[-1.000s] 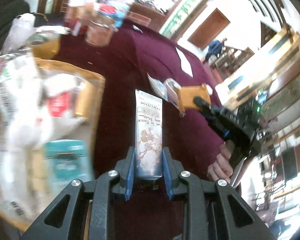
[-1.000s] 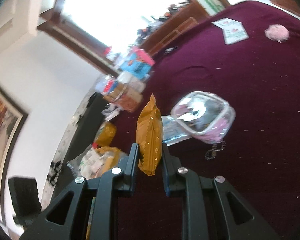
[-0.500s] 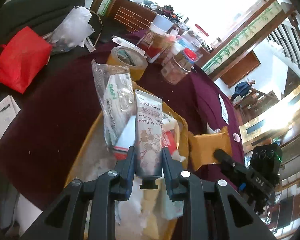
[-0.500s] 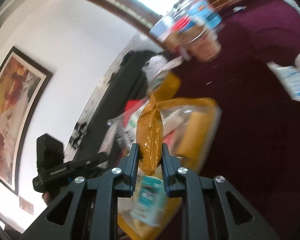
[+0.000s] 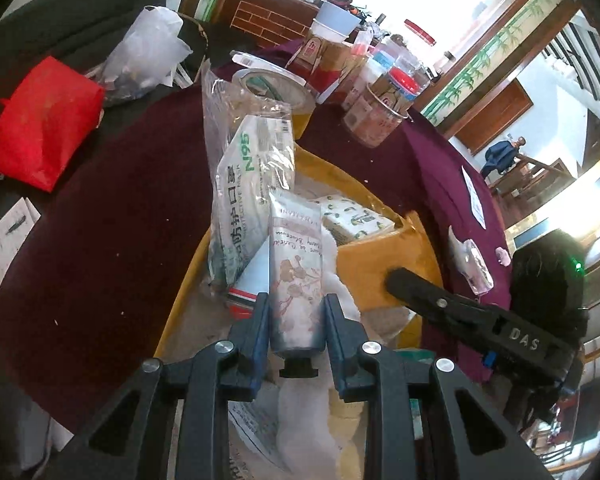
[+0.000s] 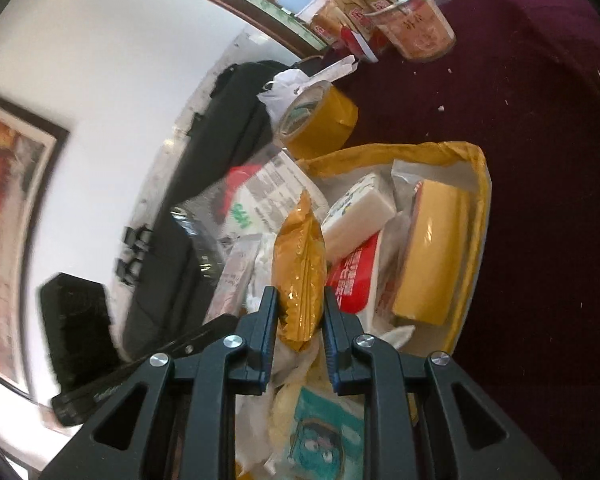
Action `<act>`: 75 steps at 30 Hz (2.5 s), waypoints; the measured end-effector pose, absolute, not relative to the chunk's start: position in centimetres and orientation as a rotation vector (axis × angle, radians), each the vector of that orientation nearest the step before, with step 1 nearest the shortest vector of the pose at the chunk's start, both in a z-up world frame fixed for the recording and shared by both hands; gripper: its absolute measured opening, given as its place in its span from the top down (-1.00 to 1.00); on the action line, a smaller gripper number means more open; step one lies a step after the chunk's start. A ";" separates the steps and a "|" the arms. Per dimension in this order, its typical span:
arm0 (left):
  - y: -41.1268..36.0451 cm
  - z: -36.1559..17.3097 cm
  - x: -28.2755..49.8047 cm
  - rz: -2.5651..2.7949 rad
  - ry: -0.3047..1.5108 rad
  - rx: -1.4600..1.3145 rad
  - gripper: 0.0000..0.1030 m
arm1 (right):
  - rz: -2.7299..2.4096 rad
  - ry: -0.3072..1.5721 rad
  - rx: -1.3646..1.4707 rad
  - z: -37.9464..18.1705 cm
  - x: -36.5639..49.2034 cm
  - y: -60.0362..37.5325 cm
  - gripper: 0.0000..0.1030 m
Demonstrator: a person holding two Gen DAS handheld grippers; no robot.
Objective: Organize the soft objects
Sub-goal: 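Place the cream tube and yellow envelope onto the tray with both tools, then grasp the clear cartoon pouch with the right tool while the left tool grasps a white sachet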
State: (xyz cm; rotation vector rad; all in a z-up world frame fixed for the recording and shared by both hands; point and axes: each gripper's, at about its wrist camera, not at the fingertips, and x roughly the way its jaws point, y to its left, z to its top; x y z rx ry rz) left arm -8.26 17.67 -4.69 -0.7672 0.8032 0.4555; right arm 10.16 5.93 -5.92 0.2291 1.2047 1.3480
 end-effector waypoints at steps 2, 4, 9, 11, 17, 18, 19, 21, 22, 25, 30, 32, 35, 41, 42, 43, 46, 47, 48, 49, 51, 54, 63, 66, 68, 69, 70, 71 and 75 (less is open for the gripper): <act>17.6 -4.7 -8.4 0.449 0.799 -0.768 0.48 | 1.319 1.169 0.166 -5.6 9.4 6.6 0.55; 17.3 -4.5 -8.6 0.440 0.785 -0.757 0.10 | 1.305 1.142 0.144 -5.2 9.1 6.5 0.13; 15.6 -3.5 -9.1 0.452 0.759 -0.695 -0.26 | 1.323 1.099 0.218 -4.3 9.8 3.8 -0.39; 14.7 -3.3 -9.1 0.441 0.758 -0.685 -0.26 | 1.339 1.084 0.240 -3.8 10.2 2.6 -0.39; 11.4 -1.9 -8.9 0.460 0.741 -0.603 -0.38 | 1.314 1.031 0.283 -3.3 12.1 -1.9 -0.47; 10.7 -1.5 -8.7 0.456 0.735 -0.590 -0.41 | 1.299 1.024 0.294 -3.4 12.7 -3.0 -0.52; 10.1 -1.2 -8.5 0.447 0.729 -0.582 -0.47 | 1.288 1.018 0.300 -3.5 13.3 -4.0 -0.57; 8.7 -0.7 -7.7 0.406 0.721 -0.576 -0.58 | 1.259 1.004 0.304 -3.5 14.5 -6.0 -0.69; 8.2 -0.6 -7.3 0.389 0.724 -0.576 -0.61 | 1.243 0.995 0.300 -3.5 15.0 -6.8 -0.76; 6.4 -0.6 -5.1 0.322 0.752 -0.580 -0.68 | 1.170 0.951 0.267 -2.9 17.8 -9.8 -0.84; 4.0 -1.1 -1.7 0.238 0.813 -0.617 -0.68 | 1.020 0.904 0.203 -2.0 24.4 -12.6 -0.87; 3.0 -1.1 -0.8 0.215 0.817 -0.625 -0.68 | 0.961 0.926 0.168 -2.4 27.6 -12.3 -0.87; 1.9 -1.2 -0.2 0.195 0.831 -0.610 -0.68 | 0.850 0.933 0.059 -3.4 30.7 -11.2 -0.86; 1.1 -2.2 0.1 0.181 0.867 -0.604 -0.69 | 0.886 1.041 0.075 -7.8 34.4 -9.3 -0.86; 1.2 -2.5 0.2 0.183 0.873 -0.613 -0.69 | 0.906 1.066 0.080 -8.4 34.3 -9.1 -0.87; 1.3 -2.7 0.2 0.181 0.875 -0.622 -0.69 | 0.922 1.077 0.077 -8.7 33.8 -9.2 -0.86; 1.3 -3.1 0.3 0.178 0.881 -0.632 -0.69 | 0.978 1.072 0.030 -8.3 31.4 -9.3 -0.87; 1.2 -3.1 0.4 0.173 0.882 -0.637 -0.69 | 0.981 1.060 0.014 -8.3 30.8 -9.3 -0.88; 1.2 -3.1 0.5 0.169 0.884 -0.638 -0.69 | 0.965 1.052 -0.003 -8.2 30.4 -9.1 -0.89; 1.3 -3.1 0.7 0.170 0.886 -0.638 -0.69 | 0.933 1.049 -0.025 -8.3 30.2 -8.8 -0.89; 1.1 -3.0 0.8 0.176 0.889 -0.633 -0.69 | 0.895 1.052 -0.032 -8.7 30.2 -8.5 -0.89; 0.7 -2.8 1.2 0.185 0.895 -0.614 -0.69 | 0.853 1.037 -0.019 -8.3 30.1 -8.4 -0.68; 0.4 -4.2 6.6 0.158 0.964 -0.675 -0.69 | 0.776 1.090 0.077 -8.0 29.6 -12.6 -0.51; 0.6 -4.6 9.6 0.166 0.989 -0.673 -0.68 | 0.766 1.099 0.196 -8.2 30.7 -14.8 -0.51; 0.9 -4.8 12.2 0.184 0.999 -0.668 -0.67 | 0.750 1.120 0.262 -8.6 31.3 -15.8 -0.51; 1.0 -4.9 13.3 0.195 1.002 -0.663 -0.66 | 0.743 1.137 0.295 -8.8 31.7 -16.0 -0.51; 1.3 -5.0 14.6 0.205 1.005 -0.657 -0.60 | 0.744 1.156 0.338 -9.1 32.0 -16.5 -0.51; 1.5 -5.2 15.6 0.211 1.008 -0.651 -0.52 | 0.748 1.162 0.361 -9.1 32.1 -16.6 -0.51; 3.1 -7.0 20.0 0.238 1.072 -0.702 0.06 | 0.722 1.162 0.417 -9.0 32.6 -17.3 -0.51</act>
